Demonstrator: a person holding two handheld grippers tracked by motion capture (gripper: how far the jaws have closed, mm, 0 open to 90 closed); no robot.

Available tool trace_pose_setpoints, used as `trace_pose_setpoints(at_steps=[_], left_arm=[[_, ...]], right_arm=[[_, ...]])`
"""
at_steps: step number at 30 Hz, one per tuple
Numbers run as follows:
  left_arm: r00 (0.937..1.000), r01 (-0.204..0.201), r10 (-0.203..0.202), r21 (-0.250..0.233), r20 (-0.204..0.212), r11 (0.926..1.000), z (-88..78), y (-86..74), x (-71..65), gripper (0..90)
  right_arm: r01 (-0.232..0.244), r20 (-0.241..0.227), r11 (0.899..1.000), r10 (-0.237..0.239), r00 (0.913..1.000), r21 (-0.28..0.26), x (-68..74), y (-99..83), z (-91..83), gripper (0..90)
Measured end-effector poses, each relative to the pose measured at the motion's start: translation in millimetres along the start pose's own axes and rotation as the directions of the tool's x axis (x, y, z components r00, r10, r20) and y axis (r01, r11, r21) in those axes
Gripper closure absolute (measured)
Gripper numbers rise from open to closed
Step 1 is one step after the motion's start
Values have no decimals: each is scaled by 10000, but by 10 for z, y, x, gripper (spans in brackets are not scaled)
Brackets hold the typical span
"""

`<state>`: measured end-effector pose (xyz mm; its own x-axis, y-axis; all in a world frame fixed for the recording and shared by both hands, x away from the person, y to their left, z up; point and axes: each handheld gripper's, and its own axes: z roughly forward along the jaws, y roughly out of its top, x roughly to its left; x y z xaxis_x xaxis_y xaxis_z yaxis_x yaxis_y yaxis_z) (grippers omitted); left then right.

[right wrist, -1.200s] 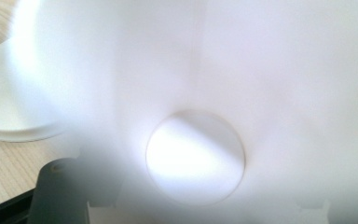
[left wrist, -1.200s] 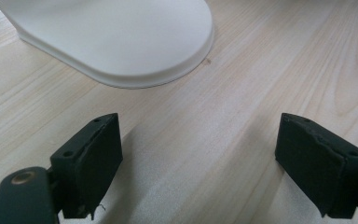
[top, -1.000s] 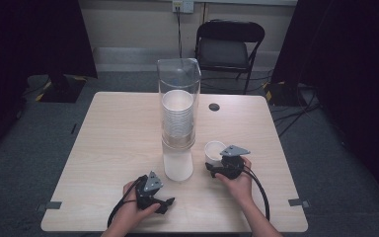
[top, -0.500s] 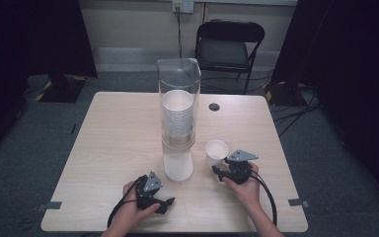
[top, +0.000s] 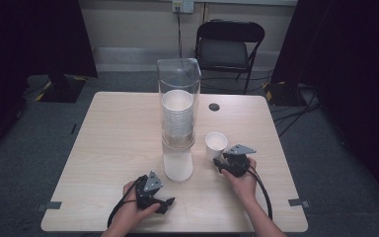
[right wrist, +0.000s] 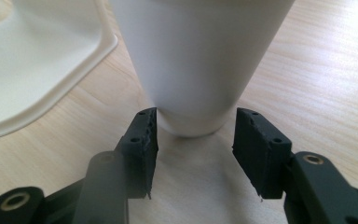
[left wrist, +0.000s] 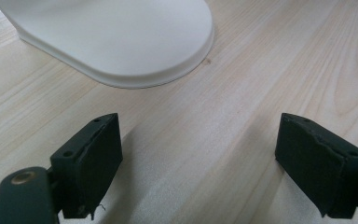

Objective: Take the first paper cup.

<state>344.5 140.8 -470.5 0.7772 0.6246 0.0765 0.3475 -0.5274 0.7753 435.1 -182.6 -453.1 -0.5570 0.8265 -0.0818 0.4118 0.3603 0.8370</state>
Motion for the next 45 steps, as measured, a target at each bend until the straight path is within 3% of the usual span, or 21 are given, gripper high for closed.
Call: trace_pose_setpoints(at_steps=[3,5,9,12,24,45], left_arm=[[10000,9,-9,-1,0,10000,0,0,-1,141],[10000,45,-45,-13,9,10000,1,-1,-3,141],[10000,86,-86,-20,16,10000,2,-2,-6,141],[10000,74,-74,-19,11,10000,2,-2,-5,141],[10000,71,-71,-19,10,10000,2,-2,-5,141],[10000,96,-96,-24,11,10000,3,-2,-6,141]], right_arm=[[77,15,10000,-77,10000,-1,-1,28,-7,502],[148,-187,9999,-147,9997,80,22,60,-35,409],[191,-132,9998,-191,9997,-3,105,51,-104,263],[15,-327,9999,-18,9995,-106,162,38,-149,242],[462,-1291,9979,-517,9903,-457,485,109,-200,213],[777,-1939,9951,-883,9770,-616,729,330,-120,192]])
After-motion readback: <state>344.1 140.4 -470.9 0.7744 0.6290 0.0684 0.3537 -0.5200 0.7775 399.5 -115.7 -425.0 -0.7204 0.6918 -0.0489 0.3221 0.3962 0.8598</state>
